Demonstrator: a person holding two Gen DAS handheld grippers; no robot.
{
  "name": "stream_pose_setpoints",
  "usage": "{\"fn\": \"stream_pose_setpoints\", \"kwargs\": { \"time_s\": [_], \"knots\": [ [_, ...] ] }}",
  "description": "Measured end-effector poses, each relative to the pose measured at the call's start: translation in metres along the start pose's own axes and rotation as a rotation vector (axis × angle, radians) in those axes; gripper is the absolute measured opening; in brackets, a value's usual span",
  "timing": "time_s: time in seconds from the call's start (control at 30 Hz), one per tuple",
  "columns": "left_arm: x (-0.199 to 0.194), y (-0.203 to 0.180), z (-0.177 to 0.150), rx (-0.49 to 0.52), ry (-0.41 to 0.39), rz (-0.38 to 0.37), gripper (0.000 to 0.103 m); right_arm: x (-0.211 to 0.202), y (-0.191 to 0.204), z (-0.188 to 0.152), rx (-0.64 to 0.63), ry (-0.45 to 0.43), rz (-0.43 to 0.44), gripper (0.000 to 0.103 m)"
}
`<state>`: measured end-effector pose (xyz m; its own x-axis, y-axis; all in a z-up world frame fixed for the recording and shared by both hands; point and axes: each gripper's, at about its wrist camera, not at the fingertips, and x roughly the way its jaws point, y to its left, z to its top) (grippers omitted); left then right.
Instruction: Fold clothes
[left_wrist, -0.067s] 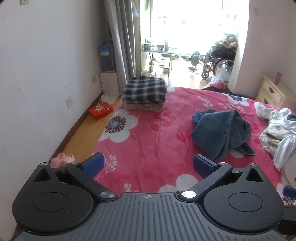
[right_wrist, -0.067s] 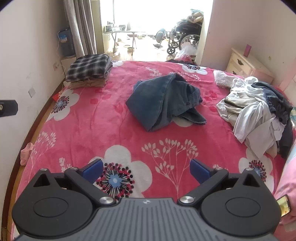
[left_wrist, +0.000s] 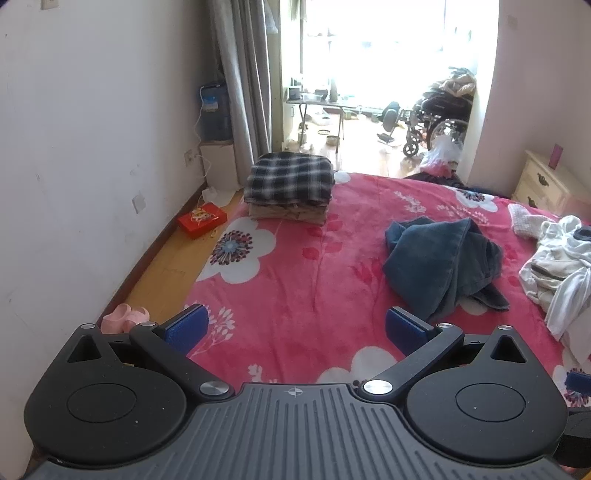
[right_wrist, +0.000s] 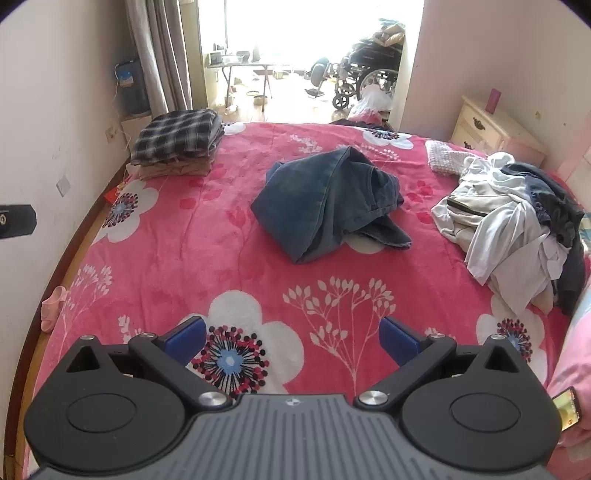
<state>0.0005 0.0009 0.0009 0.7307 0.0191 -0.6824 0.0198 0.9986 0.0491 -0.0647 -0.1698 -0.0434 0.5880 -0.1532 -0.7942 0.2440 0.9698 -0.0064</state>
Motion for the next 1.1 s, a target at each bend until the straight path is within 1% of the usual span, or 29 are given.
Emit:
{"fn": "stream_pose_setpoints", "kwargs": {
  "time_s": [0.13,0.37,0.57,1.0,1.1],
  "knots": [
    [-0.0034,0.0032,-0.0016,-0.004,-0.023,-0.004,0.103,-0.0021,-0.0007,0.0023,-0.007,-0.008,-0.005,0.102],
    [-0.0033,0.0025,-0.0043,-0.004,-0.032,-0.019,0.103,-0.0057,-0.0017,0.0056,-0.019,-0.022,-0.013,0.102],
    [-0.0015,0.0062,-0.0034,-0.012,-0.023,-0.007,0.103,-0.007,0.0001,0.0039,-0.012,-0.021,-0.011,0.102],
    [0.0009,0.0051,-0.0022,0.009,-0.013,-0.02,0.103,-0.0005,0.0047,0.0054,-0.007,-0.013,-0.011,0.102],
    [0.0011,0.0041,-0.0017,0.011,-0.012,-0.019,0.103,-0.0021,-0.0008,0.005,-0.004,-0.015,-0.009,0.102]
  ]
}}
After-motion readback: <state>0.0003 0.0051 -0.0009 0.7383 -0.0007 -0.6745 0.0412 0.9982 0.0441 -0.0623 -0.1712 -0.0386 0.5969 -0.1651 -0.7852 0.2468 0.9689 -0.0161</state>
